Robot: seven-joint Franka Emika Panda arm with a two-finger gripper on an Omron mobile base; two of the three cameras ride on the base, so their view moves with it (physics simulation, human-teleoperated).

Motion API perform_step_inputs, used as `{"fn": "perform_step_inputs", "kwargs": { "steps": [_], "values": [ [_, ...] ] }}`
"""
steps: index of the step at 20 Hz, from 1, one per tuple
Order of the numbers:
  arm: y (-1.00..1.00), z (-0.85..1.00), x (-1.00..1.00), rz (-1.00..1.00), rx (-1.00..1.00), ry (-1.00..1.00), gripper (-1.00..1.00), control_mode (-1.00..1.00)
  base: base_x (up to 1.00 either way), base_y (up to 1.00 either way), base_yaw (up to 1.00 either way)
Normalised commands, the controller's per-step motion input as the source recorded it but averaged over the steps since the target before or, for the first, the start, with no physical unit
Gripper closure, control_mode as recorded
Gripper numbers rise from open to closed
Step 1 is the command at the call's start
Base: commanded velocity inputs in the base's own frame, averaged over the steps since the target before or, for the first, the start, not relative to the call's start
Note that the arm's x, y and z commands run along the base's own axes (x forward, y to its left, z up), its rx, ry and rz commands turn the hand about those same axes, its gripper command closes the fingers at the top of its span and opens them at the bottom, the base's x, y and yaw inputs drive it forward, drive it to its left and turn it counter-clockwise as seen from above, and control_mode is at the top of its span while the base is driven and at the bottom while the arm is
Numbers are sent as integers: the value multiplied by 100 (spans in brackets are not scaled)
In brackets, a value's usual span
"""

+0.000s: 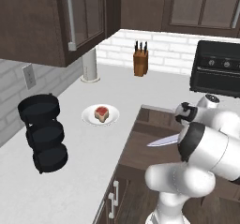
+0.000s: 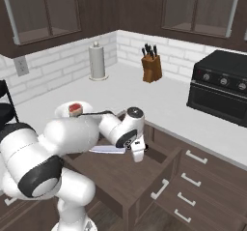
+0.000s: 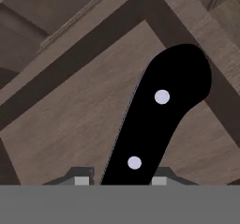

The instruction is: Pick up the knife from the drawer and place it on the cutting board. Then place the meat from the plate to the cutting board.

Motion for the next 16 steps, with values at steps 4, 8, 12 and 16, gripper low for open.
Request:
{"fn": "perform_step_inputs", "kwargs": {
  "steps": [4,8,12,16],
  "values": [
    [-15,95,-9,-1,7,1,100,-100,0,0,0],
    [27,72,-48,-17,0,-7,100,-100,0,0,0],
    [53,29,-33,-19,7,0,100,-100,0,0,0],
    [36,21,-22,-9,13,0,100,-100,0,0,0]
  ]
}}
